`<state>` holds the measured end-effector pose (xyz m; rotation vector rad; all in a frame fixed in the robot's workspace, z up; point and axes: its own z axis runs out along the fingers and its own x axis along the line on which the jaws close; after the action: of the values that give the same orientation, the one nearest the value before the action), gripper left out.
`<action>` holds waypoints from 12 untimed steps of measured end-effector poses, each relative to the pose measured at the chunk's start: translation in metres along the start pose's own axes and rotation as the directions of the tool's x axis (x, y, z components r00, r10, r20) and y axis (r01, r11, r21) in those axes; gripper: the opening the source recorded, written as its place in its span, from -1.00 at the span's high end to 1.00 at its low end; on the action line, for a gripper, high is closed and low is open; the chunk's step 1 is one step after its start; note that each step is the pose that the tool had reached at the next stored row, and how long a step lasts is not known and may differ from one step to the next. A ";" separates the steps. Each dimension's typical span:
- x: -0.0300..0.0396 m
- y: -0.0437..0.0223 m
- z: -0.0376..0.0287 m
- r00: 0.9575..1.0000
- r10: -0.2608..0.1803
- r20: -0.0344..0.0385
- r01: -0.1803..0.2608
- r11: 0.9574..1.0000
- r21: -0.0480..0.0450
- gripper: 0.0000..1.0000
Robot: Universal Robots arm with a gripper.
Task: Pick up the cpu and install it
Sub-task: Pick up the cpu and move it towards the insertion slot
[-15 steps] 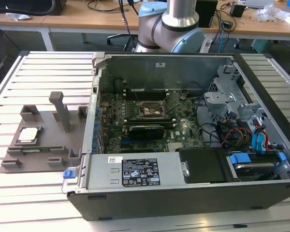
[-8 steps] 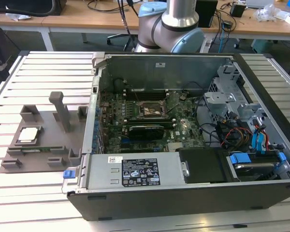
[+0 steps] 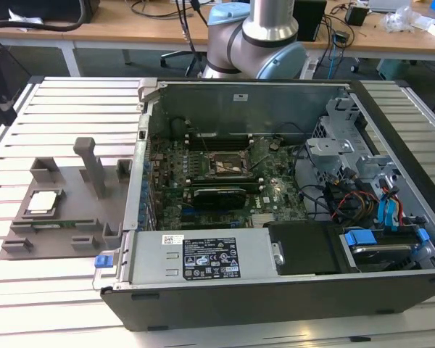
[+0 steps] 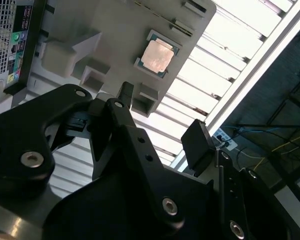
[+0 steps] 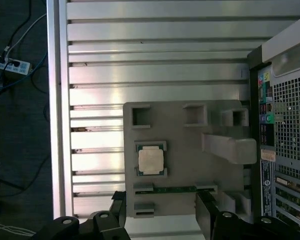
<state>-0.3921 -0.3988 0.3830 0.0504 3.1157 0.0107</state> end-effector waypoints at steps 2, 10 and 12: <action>0.0000 0.0000 0.0006 1.000 0.000 0.000 0.000 1.000 0.000 -0.33; 0.0001 0.0000 0.0041 1.000 0.001 0.000 -0.001 1.000 0.000 -0.33; 0.0001 0.0000 0.0048 1.000 0.001 0.000 -0.001 1.000 0.000 -0.33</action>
<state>-0.3922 -0.3988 0.3782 0.0517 3.1156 0.0100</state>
